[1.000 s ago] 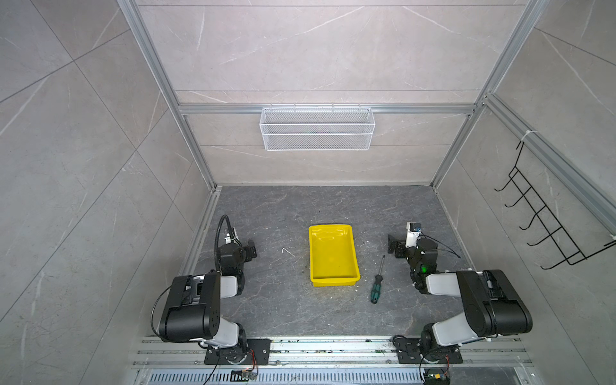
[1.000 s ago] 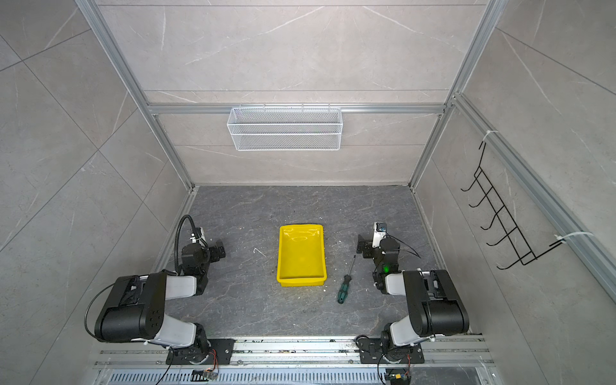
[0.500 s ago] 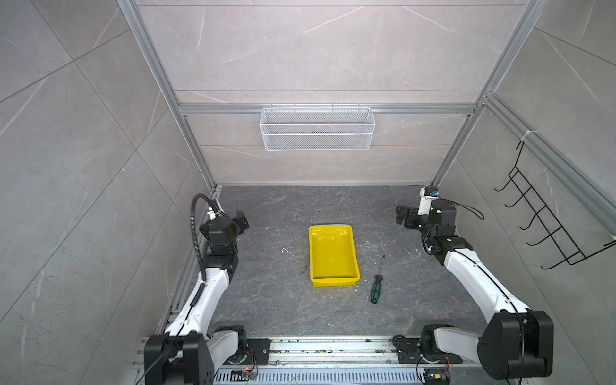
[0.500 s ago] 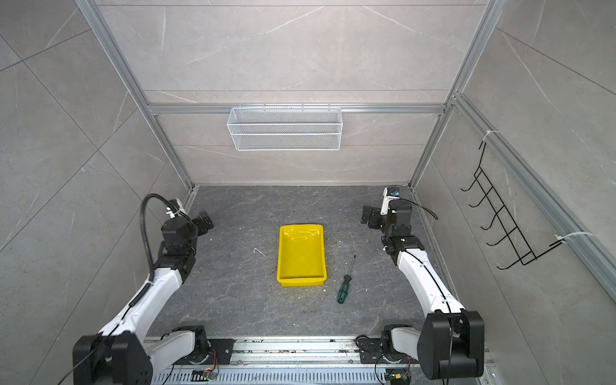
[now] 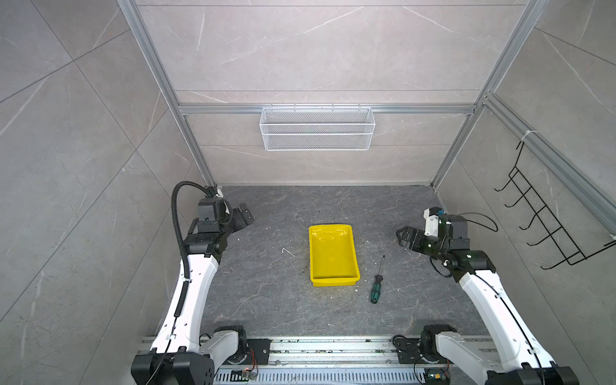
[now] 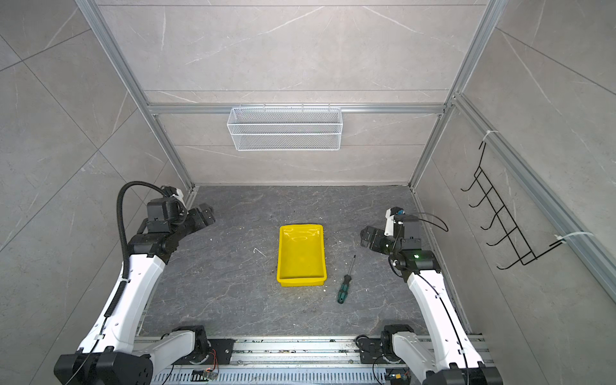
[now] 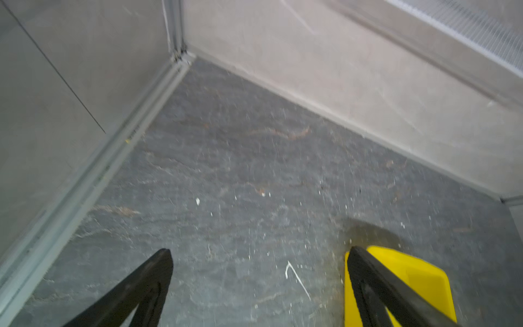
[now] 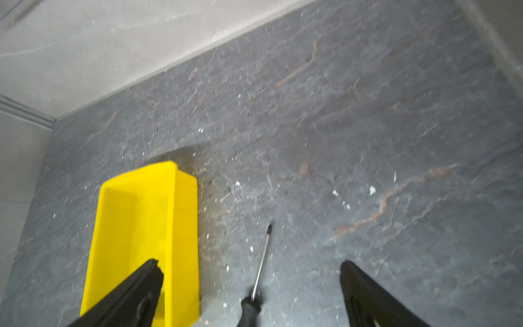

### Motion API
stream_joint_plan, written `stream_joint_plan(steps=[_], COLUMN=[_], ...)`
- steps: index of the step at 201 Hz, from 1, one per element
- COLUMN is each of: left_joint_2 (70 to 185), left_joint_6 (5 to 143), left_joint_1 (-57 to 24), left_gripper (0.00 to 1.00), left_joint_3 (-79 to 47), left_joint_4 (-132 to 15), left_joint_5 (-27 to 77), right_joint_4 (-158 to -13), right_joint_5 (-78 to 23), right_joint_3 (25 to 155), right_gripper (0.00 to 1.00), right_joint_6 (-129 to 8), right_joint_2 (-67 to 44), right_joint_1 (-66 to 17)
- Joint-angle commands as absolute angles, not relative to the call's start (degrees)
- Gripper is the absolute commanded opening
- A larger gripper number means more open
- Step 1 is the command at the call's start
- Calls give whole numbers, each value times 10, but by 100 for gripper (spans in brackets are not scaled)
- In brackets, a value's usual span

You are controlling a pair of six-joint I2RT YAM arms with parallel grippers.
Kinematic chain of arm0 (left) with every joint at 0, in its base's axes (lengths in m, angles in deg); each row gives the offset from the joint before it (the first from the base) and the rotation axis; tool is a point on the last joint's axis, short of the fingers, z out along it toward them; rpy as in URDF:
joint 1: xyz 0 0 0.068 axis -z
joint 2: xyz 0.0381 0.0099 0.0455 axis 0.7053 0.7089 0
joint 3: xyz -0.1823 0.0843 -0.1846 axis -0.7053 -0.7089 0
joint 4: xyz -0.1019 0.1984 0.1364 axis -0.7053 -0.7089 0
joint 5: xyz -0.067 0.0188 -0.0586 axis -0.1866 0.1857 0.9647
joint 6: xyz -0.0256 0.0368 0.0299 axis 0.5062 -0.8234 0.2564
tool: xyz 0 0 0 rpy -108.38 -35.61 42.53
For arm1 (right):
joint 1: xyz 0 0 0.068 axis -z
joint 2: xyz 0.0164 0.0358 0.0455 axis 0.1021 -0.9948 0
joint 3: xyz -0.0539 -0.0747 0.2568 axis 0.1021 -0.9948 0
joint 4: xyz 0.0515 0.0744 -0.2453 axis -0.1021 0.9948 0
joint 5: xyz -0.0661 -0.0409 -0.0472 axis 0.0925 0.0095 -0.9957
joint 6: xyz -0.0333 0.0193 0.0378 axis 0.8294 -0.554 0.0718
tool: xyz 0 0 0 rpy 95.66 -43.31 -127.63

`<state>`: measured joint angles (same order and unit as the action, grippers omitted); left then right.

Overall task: Put the screwdriver in the bin
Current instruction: Pick up the screwdriver from the bottom-center of the table.

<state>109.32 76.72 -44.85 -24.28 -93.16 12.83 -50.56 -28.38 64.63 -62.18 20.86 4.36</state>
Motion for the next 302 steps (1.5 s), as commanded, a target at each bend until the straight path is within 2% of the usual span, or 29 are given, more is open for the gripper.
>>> stream_joint_plan(steps=[1, 43, 85, 127, 164, 213, 269, 302], left_joint_2=[1101, 1108, 1103, 1106, 1107, 1100, 1078, 1069], left_joint_6=[737, 726, 719, 721, 715, 714, 715, 715], left_joint_1=[-447, -444, -444, -443, -443, -444, -444, -442], left_gripper=[100, 100, 100, 100, 100, 100, 100, 100], left_joint_3=[-253, -278, -286, -282, -280, -282, -288, -291], left_joint_4=[-963, -949, -946, -957, -967, -976, -976, -976], left_joint_5=[209, 233, 215, 212, 202, 193, 186, 181], right_joint_4=[-453, -435, -428, -422, -409, -444, -534, -567], right_joint_5=[-229, -219, -224, -263, -336, -384, -403, -411], right_joint_3=[612, 575, 539, 497, 514, 491, 489, 477], right_gripper=[99, 98, 97, 94, 92, 86, 81, 75], right_joint_6=[-655, -678, -694, -741, -798, -849, -852, -852], right_joint_2=[226, 272, 314, 335, 299, 239, 106, 67], right_joint_1=[40, 35, 28, -5, -106, -182, -226, -231])
